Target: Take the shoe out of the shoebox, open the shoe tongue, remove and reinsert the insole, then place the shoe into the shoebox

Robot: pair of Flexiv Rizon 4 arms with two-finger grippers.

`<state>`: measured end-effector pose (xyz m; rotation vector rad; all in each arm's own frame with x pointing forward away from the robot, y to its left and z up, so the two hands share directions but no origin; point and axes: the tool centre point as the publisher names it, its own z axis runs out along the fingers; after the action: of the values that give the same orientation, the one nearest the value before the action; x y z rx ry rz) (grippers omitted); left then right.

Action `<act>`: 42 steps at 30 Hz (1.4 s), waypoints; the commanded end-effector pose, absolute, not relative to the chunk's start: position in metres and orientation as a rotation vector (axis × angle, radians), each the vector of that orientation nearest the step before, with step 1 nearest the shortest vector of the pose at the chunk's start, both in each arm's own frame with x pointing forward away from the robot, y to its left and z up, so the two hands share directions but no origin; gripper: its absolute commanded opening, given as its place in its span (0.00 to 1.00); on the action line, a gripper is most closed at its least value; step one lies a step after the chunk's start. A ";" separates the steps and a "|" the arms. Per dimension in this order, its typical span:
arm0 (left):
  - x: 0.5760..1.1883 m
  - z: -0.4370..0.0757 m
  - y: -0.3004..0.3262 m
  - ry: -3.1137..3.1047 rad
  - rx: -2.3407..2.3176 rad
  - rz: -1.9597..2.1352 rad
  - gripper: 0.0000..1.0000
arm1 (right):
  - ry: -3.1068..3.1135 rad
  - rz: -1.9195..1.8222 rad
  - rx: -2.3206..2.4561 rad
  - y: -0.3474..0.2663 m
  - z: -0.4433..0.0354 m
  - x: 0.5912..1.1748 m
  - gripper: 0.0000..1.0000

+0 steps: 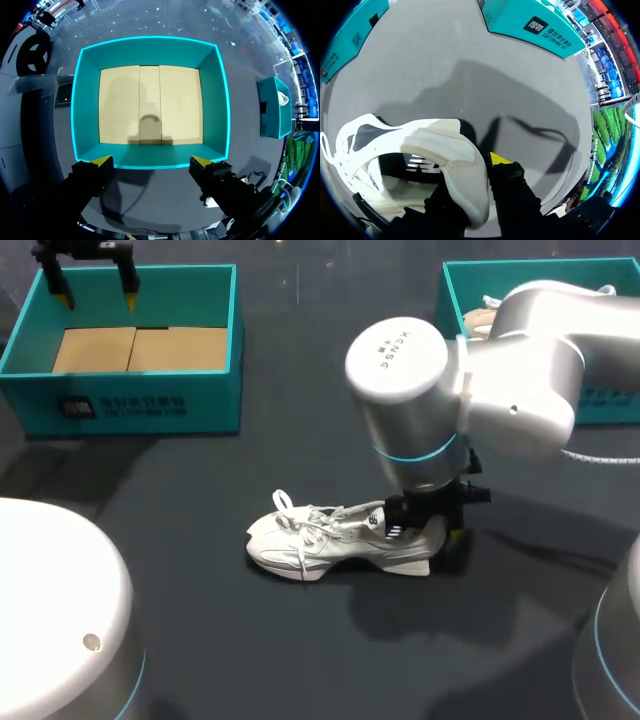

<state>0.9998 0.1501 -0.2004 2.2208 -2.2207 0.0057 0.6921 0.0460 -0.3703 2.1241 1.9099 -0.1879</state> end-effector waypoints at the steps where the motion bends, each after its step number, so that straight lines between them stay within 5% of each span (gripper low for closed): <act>1: 1.000 -0.200 0.150 -2.221 2.221 0.004 1.00 | 1.921 -0.195 2.126 0.045 -0.374 0.693 0.00; 17: 1.000 -0.200 0.150 -2.221 2.221 0.004 1.00 | 1.952 -0.215 2.099 0.046 -0.375 0.695 0.00; 24: 1.000 -0.200 0.150 -2.221 2.221 0.004 1.00 | 1.968 -0.212 2.106 0.046 -0.374 0.696 0.40; 29: 1.000 -0.200 0.150 -2.221 2.221 0.004 1.00 | 1.976 -0.211 2.103 0.048 -0.370 0.698 0.52; 33: 1.000 -0.200 0.150 -2.221 2.221 0.004 1.00 | 1.989 -0.179 2.103 0.049 -0.364 0.698 0.81; 38: 1.000 -0.200 0.150 -2.221 2.221 0.004 1.00 | 2.006 -0.114 2.100 0.048 -0.348 0.698 1.00; 42: 1.000 -0.200 0.150 -2.221 2.221 0.004 1.00 | 2.069 -0.013 2.085 0.047 -0.330 0.695 1.00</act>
<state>0.9998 0.1501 -0.2004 2.2208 -2.2207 0.0057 0.7034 0.0635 -0.3477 2.0811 2.0281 -0.1098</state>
